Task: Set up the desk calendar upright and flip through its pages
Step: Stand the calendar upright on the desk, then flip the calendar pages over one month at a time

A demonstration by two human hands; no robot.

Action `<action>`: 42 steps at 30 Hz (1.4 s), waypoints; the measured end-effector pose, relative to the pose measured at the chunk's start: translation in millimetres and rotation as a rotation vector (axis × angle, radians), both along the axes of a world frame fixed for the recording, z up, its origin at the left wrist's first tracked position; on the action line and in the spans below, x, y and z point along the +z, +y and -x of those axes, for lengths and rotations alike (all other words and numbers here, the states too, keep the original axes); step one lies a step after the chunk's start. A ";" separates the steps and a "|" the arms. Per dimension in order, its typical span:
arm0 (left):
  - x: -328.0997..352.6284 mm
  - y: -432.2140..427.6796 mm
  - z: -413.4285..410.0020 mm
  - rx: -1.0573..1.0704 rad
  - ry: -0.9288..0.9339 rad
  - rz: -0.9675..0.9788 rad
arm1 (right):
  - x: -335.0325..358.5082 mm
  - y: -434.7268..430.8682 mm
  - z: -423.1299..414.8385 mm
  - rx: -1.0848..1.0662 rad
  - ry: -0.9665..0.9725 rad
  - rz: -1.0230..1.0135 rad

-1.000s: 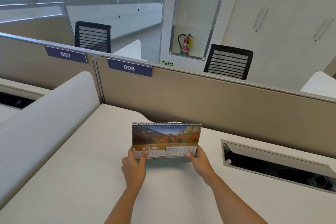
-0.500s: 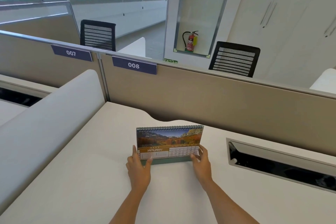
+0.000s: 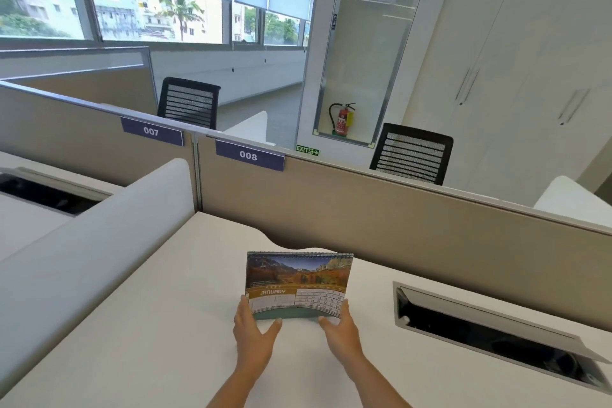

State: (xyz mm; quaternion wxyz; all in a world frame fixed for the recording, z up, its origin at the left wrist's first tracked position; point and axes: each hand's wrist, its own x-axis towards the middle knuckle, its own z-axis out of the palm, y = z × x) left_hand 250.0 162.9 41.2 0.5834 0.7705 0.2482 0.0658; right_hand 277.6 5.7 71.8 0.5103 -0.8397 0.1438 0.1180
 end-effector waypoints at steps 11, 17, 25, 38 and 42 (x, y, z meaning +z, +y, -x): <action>44.4 19.1 29.3 0.019 0.039 0.404 | 26.7 -23.7 13.9 -0.147 0.123 -0.356; 74.5 38.6 41.3 -0.069 -0.014 0.468 | 41.6 -45.3 7.4 -0.151 0.073 -0.684; 143.5 40.3 21.2 -0.266 -0.257 0.355 | 105.0 -31.8 -23.8 -0.034 -0.200 -0.645; 97.9 52.8 -48.0 -0.411 -0.030 -0.721 | 91.3 -12.4 -42.3 0.339 -0.367 0.479; 83.1 46.3 -47.0 -0.315 -0.097 -0.642 | 65.1 -19.8 -40.8 0.074 -0.423 0.467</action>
